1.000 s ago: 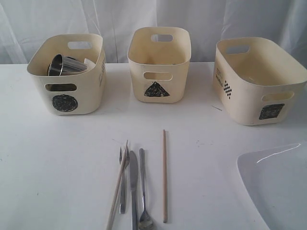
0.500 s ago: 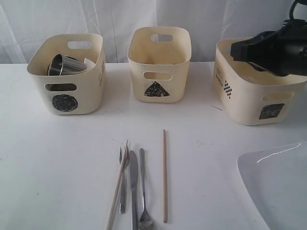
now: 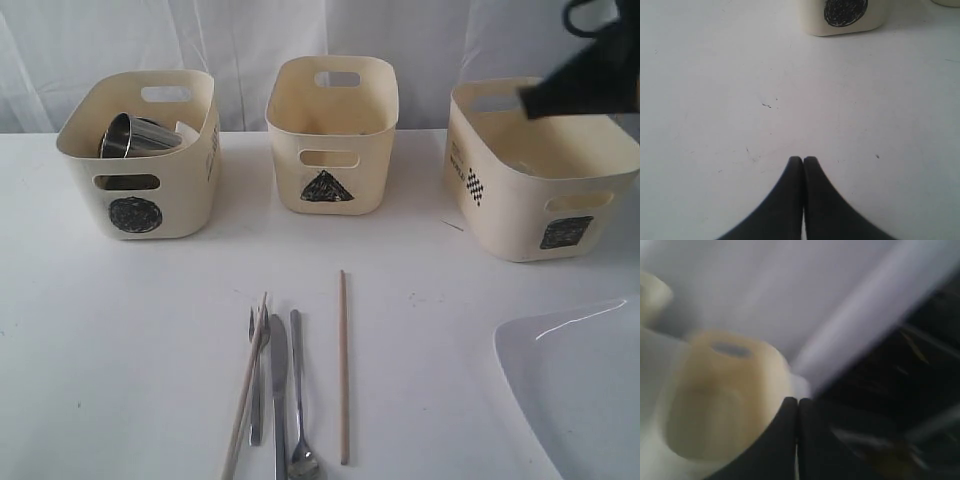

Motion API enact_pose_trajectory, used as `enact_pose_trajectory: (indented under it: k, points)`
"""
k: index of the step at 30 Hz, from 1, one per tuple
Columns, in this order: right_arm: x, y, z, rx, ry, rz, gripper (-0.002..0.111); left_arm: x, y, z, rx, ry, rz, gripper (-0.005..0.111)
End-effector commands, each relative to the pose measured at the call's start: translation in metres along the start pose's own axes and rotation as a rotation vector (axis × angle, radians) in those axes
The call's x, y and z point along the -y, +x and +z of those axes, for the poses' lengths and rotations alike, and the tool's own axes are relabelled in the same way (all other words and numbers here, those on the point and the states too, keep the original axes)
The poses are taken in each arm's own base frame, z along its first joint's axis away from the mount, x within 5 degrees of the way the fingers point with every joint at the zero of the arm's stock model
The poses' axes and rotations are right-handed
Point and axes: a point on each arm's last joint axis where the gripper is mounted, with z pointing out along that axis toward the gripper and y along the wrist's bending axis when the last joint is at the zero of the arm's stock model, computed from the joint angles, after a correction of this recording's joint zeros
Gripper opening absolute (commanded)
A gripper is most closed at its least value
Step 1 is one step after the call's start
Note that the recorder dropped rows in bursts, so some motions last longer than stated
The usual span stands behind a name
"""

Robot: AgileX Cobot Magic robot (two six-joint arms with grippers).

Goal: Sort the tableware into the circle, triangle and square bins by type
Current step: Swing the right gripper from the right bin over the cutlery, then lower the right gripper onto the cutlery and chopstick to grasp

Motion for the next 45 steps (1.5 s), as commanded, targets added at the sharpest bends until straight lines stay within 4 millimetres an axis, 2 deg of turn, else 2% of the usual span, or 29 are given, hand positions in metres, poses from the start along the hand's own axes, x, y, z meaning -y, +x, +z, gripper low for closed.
enact_pose_trajectory:
  k: [1, 4, 8, 10, 12, 18, 21, 24, 28, 31, 34, 37, 39, 42, 45]
  points:
    - [0.004, 0.026, 0.0, -0.432, 0.041, -0.216, 0.0, 0.0, 0.0, 0.0, 0.004, 0.005, -0.013, 0.0]
    - [-0.022, 0.019, -0.012, -0.534, -0.313, -0.107, 0.0, 0.0, 0.0, 0.0, 0.004, 0.005, -0.013, 0.0]
    - [-0.063, 0.007, -0.044, -0.637, -0.76, 0.061, 0.0, 0.0, 0.0, 0.0, 0.004, 0.005, -0.013, 0.0]
    - [-0.085, 0.005, -0.06, -0.675, -0.897, 0.085, 0.0, 0.0, 0.0, 0.0, 0.004, 0.005, -0.013, 0.0]
    - [-0.109, 0.008, -0.072, -0.703, -0.966, 0.035, 0.0, 0.0, 0.0, 0.0, 0.004, 0.005, -0.013, 0.0]
    - [-0.189, 0.026, -0.087, -0.775, -1.027, -0.03, 0.0, 0.0, 0.0, 0.0, 0.004, 0.005, -0.013, 0.0]
    - [-0.214, 0.024, -0.093, -0.78, -1.047, -0.033, 0.0, 0.0, 0.0, 0.0, 0.004, 0.005, -0.013, 0.0]
    - [-0.234, 0.013, -0.097, -0.72, -1.081, -0.033, 0.0, 0.0, 0.0, 0.0, 0.004, 0.005, -0.013, 0.0]
    - [-0.253, 0.007, -0.092, -0.638, -1.089, -0.055, 0.001, 0.0, 0.0, 0.0, 0.004, 0.005, -0.013, 0.0]
    - [-0.263, 0.013, -0.088, -0.634, -1.094, -0.123, 0.009, 0.0, 0.0, 0.0, 0.004, 0.005, -0.013, 0.0]
    - [-0.27, 0.021, -0.085, -0.631, -1.104, -0.191, 0.024, 0.0, 0.0, 0.0, 0.004, 0.005, -0.013, 0.0]
    - [-0.275, 0.027, -0.083, -0.653, -1.097, -0.205, 0.045, 0.0, 0.0, 0.0, 0.004, 0.005, -0.013, 0.0]
    - [-0.279, 0.028, -0.081, -0.651, -1.095, -0.176, 0.053, 0.0, 0.0, 0.0, 0.004, 0.005, -0.013, 0.0]
    - [-0.287, 0.028, -0.078, -0.633, -1.09, -0.094, 0.053, 0.0, 0.0, 0.0, 0.004, 0.005, -0.013, 0.0]
    - [-0.293, 0.035, -0.073, -0.627, -1.07, -0.133, 0.051, 0.0, 0.0, 0.0, 0.004, 0.005, -0.013, 0.0]
